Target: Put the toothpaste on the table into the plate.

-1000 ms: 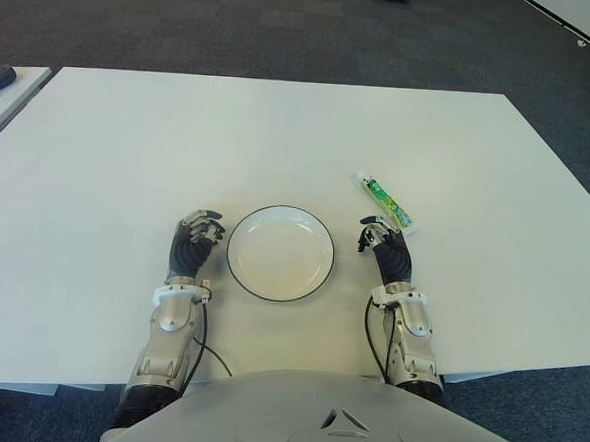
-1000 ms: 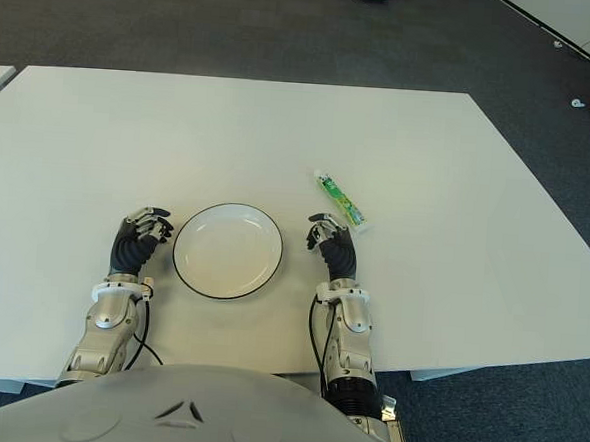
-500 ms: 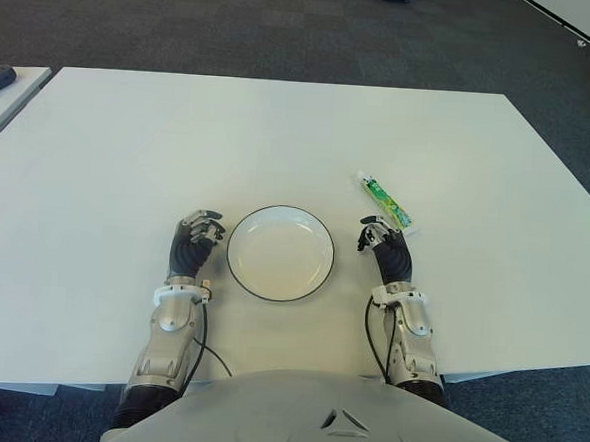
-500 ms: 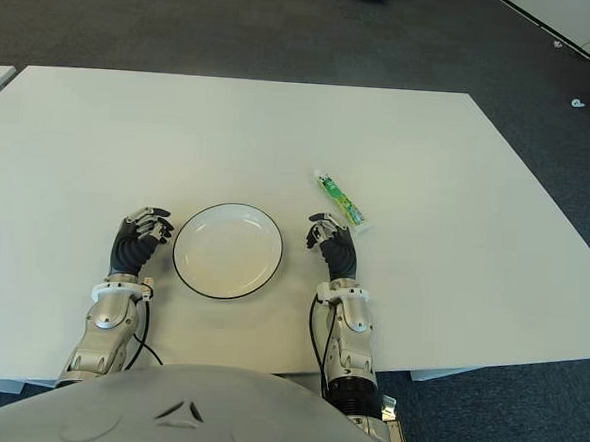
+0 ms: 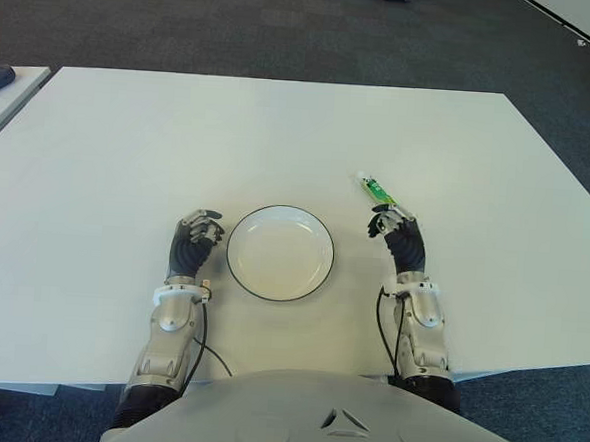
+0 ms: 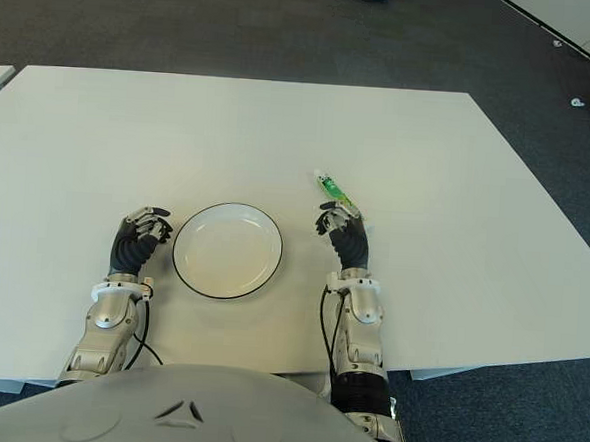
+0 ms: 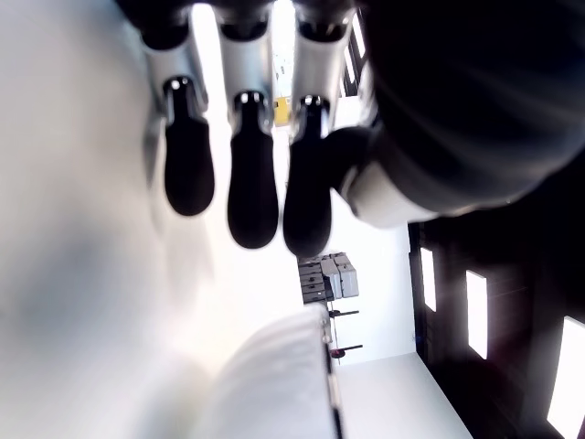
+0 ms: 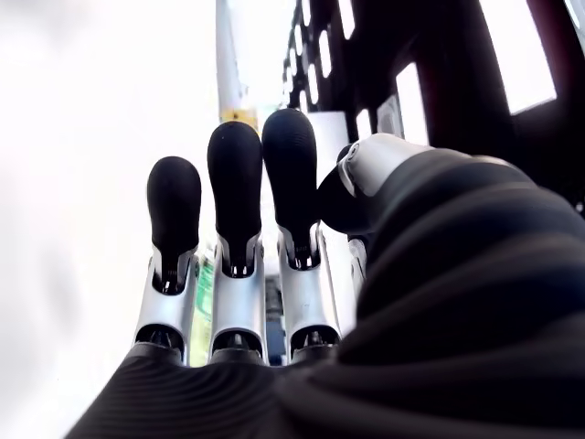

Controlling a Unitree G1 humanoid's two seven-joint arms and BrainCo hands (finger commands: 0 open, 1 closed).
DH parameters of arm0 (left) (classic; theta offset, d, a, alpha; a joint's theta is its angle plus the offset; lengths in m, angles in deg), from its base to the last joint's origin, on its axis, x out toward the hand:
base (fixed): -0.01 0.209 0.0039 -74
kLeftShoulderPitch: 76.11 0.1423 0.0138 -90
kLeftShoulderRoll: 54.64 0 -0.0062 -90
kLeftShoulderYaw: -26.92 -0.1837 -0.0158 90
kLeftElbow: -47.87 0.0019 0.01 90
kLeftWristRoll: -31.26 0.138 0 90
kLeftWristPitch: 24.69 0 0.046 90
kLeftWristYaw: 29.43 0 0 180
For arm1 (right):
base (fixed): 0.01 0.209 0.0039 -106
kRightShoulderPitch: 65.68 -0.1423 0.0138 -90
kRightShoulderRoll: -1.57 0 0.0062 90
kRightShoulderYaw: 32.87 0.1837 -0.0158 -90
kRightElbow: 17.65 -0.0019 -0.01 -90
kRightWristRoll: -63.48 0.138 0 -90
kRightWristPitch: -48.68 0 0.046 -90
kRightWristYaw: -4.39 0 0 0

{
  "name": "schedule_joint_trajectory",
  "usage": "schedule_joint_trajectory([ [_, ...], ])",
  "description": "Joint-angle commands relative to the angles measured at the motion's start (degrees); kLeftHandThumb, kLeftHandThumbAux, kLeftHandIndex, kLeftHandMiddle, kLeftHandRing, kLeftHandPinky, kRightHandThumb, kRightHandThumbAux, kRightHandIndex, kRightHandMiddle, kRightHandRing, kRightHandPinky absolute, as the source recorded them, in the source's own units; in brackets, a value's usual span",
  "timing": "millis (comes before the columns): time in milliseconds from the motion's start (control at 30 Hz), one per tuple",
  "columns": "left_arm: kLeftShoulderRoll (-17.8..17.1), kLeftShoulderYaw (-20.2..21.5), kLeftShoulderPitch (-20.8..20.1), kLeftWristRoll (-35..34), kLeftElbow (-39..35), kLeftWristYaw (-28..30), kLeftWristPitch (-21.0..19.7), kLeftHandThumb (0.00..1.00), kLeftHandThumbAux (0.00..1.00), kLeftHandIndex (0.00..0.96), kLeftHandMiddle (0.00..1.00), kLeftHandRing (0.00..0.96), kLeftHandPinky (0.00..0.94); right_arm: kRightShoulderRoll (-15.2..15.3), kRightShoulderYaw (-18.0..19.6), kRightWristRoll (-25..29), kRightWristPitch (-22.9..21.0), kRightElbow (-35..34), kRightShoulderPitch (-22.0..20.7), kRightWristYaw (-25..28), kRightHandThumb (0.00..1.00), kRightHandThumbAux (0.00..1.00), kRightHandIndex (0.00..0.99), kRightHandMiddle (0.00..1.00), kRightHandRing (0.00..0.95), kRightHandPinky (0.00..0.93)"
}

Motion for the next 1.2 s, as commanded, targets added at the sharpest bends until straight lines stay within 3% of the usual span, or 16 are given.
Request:
schedule_joint_trajectory([
  [33,0.26,-0.04,1.08,0.15,2.13,0.54,-2.42,0.706,0.719,0.429,0.609,0.618,0.597,3.11,-0.93,-7.77,-1.13,-4.02,-2.33,-3.48,0.692,0.726,0.42,0.539,0.514,0.478],
  [167,0.22,-0.14,1.03,0.36,2.27,0.45,-2.21,0.706,0.719,0.43,0.614,0.623,0.601,5.66,-1.81,-13.11,-3.21,-6.6,-3.15,-4.67,0.686,0.725,0.408,0.399,0.383,0.374],
  [233,0.24,-0.22,1.05,0.48,2.26,0.4,-2.11,0.707,0.719,0.43,0.616,0.623,0.6,6.77,-2.13,-15.03,-3.98,-7.45,-3.53,-5.07,0.547,0.662,0.267,0.324,0.311,0.31],
  [367,0.2,-0.35,1.3,0.36,1.82,0.7,-1.93,0.707,0.719,0.43,0.612,0.621,0.602,10.85,-3.52,-24.69,-5.39,-5.55,-6.74,-9.13,0.485,0.58,0.138,0.198,0.192,0.213],
  [567,0.4,-0.4,1.61,0.12,1.18,0.74,-2.07,0.706,0.72,0.429,0.608,0.619,0.599,13.14,-4.99,-29.49,-8.34,-3.03,-10.29,-10.85,0.43,0.487,0.019,0.046,0.039,0.06],
  [800,0.76,-0.4,2.03,0.54,0.54,-0.05,-2.56,0.705,0.72,0.429,0.587,0.6,0.575,14.94,-7.1,-33.8,-17.58,-5.15,-13.16,-7.4,0.42,0.393,0.001,0.004,0.003,0.005],
  [1033,1.07,-0.29,2.5,0.83,0.5,-0.49,-2.47,0.705,0.719,0.428,0.573,0.586,0.563,15.68,-11.01,-39.53,-31.12,-5.45,-20.17,-1.15,0.461,0.279,0.0,0.0,0.0,0.0],
  [1200,1.24,-0.28,2.85,0.8,0.57,-0.38,-1.88,0.705,0.719,0.429,0.575,0.591,0.573,17.2,-13.12,-41.74,-35.83,-4.72,-22.06,2.15,0.48,0.215,0.0,0.0,0.0,0.0],
])
